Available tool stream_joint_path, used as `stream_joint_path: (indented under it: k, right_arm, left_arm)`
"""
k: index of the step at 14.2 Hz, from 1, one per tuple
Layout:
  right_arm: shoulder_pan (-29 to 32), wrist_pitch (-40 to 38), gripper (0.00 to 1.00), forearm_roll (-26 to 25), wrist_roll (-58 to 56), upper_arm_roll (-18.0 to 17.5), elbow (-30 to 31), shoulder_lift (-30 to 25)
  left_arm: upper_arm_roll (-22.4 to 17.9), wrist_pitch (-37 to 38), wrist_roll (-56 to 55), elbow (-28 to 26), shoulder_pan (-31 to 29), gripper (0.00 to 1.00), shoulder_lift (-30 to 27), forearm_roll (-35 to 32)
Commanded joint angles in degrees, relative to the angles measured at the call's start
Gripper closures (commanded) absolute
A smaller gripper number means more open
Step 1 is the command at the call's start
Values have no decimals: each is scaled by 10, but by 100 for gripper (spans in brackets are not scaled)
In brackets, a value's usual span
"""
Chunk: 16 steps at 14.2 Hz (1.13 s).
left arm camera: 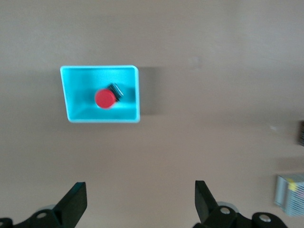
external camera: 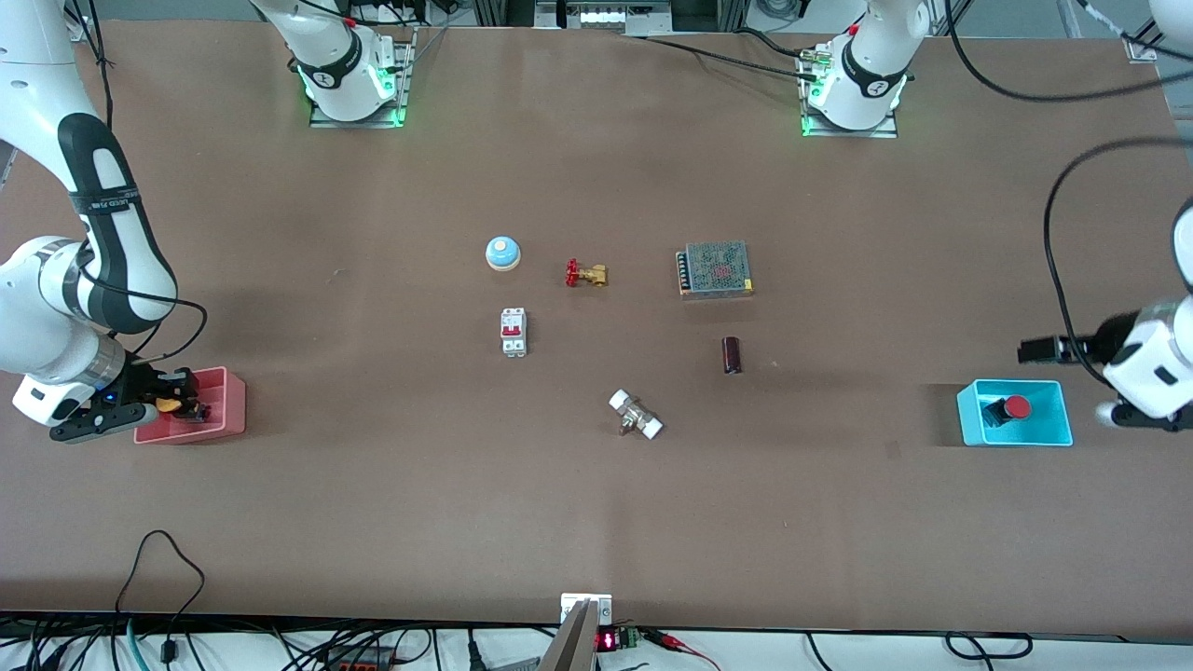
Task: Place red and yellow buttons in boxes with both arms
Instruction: 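Lower the red button into the cyan box and open the left gripper, then lower the yellow button into the pink box while the left gripper lifts away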
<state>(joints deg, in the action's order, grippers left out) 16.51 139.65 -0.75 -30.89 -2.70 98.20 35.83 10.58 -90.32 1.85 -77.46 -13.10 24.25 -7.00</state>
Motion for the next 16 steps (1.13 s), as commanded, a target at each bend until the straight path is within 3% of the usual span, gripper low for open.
stream_joint_path:
  k: [1, 4, 7, 8, 10, 12, 13, 16]
  right_arm:
    - [8, 4, 60, 5, -12, -8, -6, 8]
    - [8, 4, 54, 5, -11, -8, -6, 9]
    - [8, 4, 52, 5, -12, -8, -6, 11]
    - [8, 4, 50, 5, -11, -9, -6, 11]
    - [8, 4, 36, 5, -11, -9, -6, 10]
    - [6, 4, 9, 6, -5, -10, -6, 6]
    - [5, -2, 0, 7, -3, -11, -5, -5]
    - [-7, -81, 0, 14, 8, -13, 8, -74]
  left_arm:
    - [-4, 51, -31, 4, 35, 0, -45, -6]
    - [39, 52, -33, -62, 33, 0, -130, -3]
    - [53, -28, -33, -224, 28, 0, -254, 7]
    - [53, -35, -32, -241, 22, 0, -263, 8]
    - [51, -35, -25, -228, 17, 0, -258, 11]
    - [48, -26, -14, -199, 14, 0, -244, 9]
    - [49, -1, -15, -184, 14, 0, -236, 10]
    - [49, 15, -26, -138, 16, 0, -200, 9]
